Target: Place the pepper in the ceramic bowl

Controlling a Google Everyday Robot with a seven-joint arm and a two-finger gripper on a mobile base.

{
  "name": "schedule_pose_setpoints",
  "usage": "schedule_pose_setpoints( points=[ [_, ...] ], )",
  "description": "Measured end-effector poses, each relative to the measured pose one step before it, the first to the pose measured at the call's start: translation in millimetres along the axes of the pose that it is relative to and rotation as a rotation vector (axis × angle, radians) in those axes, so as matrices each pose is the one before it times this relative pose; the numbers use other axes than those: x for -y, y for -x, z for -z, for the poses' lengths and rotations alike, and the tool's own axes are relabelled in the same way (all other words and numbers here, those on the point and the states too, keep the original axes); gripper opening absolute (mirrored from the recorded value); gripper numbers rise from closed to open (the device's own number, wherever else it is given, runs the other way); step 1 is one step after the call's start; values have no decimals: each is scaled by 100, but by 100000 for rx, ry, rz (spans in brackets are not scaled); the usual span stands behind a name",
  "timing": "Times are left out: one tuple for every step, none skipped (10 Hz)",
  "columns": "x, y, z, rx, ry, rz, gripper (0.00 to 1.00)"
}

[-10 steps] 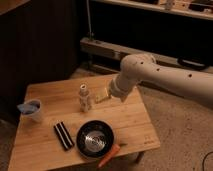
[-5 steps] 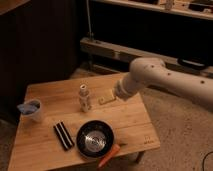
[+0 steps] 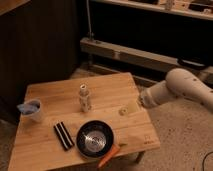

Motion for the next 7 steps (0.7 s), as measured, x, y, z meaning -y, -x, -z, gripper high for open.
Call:
schedule_pose_setpoints(
  points=[
    [66, -567, 583, 1342, 1259, 2602, 80],
    [17, -169, 226, 604, 395, 1096, 80],
    [-64, 1, -20, 221, 393, 446, 80],
    [-241, 301, -343, 1182, 1358, 3116, 80],
    [-270, -86, -241, 952, 1920, 4698, 80],
    [-732, -332, -155, 1134, 5011, 9943, 80],
    [-679, -258, -92, 1215, 6107, 9375, 80]
  ],
)
